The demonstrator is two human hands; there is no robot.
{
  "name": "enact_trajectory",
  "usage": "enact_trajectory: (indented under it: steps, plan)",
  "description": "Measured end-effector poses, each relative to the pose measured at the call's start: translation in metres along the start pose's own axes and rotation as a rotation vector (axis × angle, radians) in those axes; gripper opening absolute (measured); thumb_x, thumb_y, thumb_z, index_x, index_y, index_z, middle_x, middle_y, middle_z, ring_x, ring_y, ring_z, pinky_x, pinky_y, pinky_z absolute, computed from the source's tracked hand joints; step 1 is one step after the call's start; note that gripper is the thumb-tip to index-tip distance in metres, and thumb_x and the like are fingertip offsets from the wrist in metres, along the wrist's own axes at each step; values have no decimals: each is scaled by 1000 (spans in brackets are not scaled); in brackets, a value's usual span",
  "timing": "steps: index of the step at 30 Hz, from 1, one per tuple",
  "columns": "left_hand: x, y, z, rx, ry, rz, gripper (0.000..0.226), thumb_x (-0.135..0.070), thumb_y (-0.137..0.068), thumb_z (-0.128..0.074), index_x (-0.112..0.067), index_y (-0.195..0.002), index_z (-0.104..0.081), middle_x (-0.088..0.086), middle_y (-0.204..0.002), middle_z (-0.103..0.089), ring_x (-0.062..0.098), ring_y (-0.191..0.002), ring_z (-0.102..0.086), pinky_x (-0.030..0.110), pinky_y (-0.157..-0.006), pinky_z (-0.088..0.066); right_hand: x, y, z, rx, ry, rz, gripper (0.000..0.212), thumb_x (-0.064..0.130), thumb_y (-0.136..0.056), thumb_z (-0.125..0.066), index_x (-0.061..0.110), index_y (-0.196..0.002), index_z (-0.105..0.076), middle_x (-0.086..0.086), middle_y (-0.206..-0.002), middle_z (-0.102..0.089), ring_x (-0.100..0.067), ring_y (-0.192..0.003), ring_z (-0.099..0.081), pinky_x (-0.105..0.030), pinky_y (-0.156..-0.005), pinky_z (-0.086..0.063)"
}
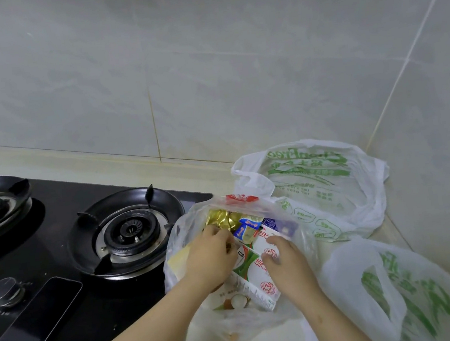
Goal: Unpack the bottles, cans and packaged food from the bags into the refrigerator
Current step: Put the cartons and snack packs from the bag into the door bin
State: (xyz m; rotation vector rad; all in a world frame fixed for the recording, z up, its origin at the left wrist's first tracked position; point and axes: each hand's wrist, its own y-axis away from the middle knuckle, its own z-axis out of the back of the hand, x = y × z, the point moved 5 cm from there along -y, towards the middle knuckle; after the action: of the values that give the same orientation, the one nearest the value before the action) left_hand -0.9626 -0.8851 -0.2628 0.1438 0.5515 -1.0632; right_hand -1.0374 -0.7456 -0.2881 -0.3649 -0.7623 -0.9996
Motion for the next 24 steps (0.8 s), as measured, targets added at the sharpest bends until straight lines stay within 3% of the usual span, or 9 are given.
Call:
enact_trajectory:
  steps: [4,9,15,24]
  plan:
    - [10,-7,-4,37,-32,7,25,-27,-90,-50,-21,-112,-58,-4,-123,-50,15,-108,-48,23,-84,-40,-11,-12,-7,46,158,13,39,23,-90,-52,18,-129,-50,-1,-131,-51,-18,-121,-46,-33,-100,-40]
    - [14,-6,-25,219,-218,39,50,-58,-87,-44,-28,-126,-39,-7,-127,-53,19,-119,-45,34,-99,-28,-5,-26,-10,22,280,53,44,32,-90,-51,26,-133,-45,7,-139,-44,-14,-132,-32,-28,-106,-27]
    - [14,-10,-34,439,-289,84,58,-71,-82,-39,-29,-120,-50,-5,-127,-53,19,-126,-38,38,-108,-20,-8,-40,-15,6,335,8,59,43,-86,-55,27,-139,-34,11,-147,-32,-18,-140,-17,-33,-111,-19]
    - [14,-22,-43,652,-284,150,57,-75,-77,-42,-34,-116,-53,-5,-124,-55,21,-127,-38,40,-106,-20,-10,-47,-17,-3,449,50,72,59,-82,-53,27,-142,-30,8,-146,-32,-19,-137,-20,-30,-111,-17]
